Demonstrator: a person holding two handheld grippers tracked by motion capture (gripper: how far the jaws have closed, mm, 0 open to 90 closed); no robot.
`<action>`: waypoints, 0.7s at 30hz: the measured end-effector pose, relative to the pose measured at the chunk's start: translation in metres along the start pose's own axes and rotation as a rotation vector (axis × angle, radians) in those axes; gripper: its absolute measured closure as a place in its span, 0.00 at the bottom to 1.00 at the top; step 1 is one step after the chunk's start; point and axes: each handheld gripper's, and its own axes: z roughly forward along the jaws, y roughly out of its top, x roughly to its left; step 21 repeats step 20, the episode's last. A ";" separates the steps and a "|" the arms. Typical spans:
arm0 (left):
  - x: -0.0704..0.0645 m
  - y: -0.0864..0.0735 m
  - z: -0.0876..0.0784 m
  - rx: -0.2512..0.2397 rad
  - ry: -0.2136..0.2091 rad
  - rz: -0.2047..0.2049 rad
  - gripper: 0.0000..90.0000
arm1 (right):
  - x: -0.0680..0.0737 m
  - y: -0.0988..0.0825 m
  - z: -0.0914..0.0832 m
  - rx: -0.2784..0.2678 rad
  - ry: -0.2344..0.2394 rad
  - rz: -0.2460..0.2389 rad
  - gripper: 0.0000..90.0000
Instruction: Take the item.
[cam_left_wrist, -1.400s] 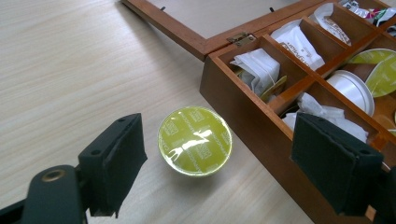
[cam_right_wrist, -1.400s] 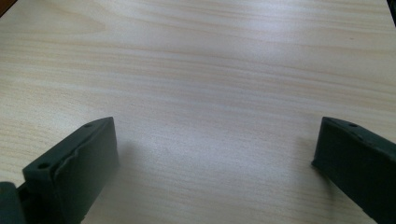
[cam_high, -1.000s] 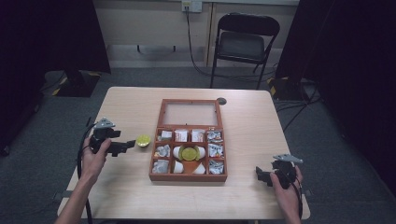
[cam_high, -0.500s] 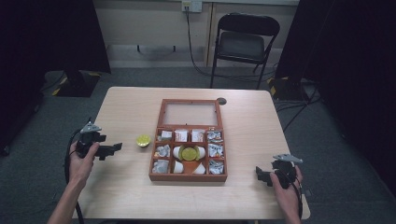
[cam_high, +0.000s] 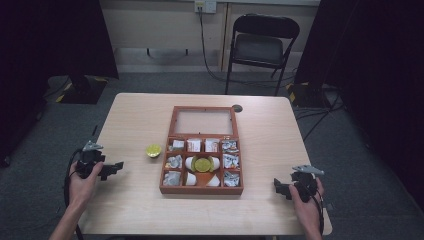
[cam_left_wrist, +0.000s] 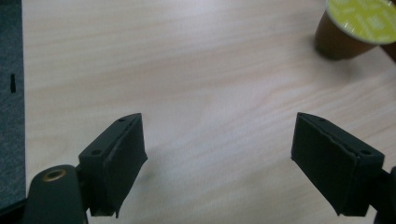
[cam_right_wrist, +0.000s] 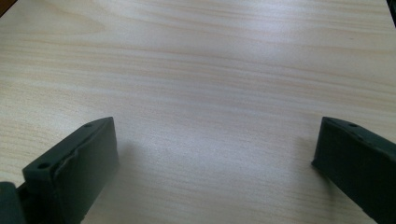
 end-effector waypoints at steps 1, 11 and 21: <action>-0.001 -0.002 0.001 0.008 0.012 0.004 0.19 | 0.000 0.000 0.000 0.000 0.000 0.001 0.00; -0.008 -0.024 0.007 -0.025 0.041 0.068 0.16 | 0.000 0.000 0.000 0.000 0.000 0.001 0.00; -0.011 -0.028 0.012 -0.063 0.052 0.056 0.05 | 0.000 0.000 0.000 0.000 0.000 0.000 0.00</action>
